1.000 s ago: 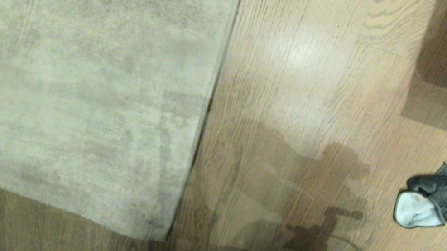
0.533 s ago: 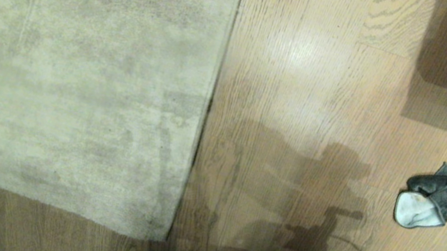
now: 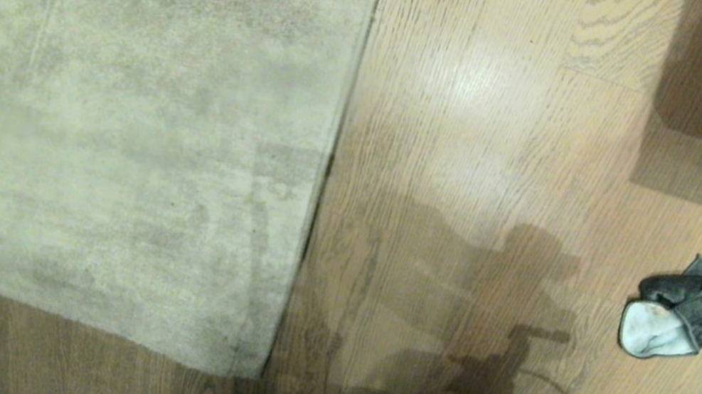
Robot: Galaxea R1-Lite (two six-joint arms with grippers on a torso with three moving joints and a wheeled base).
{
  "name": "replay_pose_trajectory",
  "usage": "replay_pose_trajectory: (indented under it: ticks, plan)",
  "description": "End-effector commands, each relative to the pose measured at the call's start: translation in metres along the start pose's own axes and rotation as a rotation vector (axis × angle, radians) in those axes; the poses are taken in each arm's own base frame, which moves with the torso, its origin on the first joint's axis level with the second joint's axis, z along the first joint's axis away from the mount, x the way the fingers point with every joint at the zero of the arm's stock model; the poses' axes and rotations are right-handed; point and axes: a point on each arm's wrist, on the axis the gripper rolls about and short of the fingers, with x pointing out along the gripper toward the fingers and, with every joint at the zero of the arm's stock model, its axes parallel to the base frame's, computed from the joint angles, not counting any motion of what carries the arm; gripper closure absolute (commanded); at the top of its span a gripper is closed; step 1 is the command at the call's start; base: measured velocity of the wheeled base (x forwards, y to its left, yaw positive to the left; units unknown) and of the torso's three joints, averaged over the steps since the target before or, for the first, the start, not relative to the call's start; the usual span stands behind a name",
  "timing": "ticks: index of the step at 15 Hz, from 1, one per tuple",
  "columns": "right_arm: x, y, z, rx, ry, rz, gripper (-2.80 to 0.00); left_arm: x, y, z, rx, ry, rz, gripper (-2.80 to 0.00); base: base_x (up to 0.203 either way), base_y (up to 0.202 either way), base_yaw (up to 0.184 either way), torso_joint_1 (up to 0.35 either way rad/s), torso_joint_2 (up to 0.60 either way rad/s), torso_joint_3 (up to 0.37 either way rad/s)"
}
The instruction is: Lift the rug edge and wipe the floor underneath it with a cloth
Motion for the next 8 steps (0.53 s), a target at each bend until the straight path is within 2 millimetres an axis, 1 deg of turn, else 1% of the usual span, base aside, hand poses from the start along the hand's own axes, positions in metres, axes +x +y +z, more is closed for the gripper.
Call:
replay_pose_trajectory:
  ticks: [1,4,8]
  plan:
    - [-0.0017,0.0013,-0.0004,-0.039,-0.028,0.07,0.0,0.0001,0.0,0.0001,0.0,0.001,0.0,0.0,0.0,0.0,0.0,0.0,0.0,0.0]
    - [-0.0045,0.0022,-0.0014,-0.072,-0.067,0.137,0.0,0.0001,0.0,0.0001,0.0,0.001,0.0,0.0,0.0,0.0,0.0,0.0,0.0,0.0]
    - [-0.0093,0.002,-0.0031,-0.089,-0.134,0.178,0.0,0.0001,0.0,0.0001,0.0,0.001,0.0,0.0,0.0,0.0,0.0,0.0,0.0,0.0]
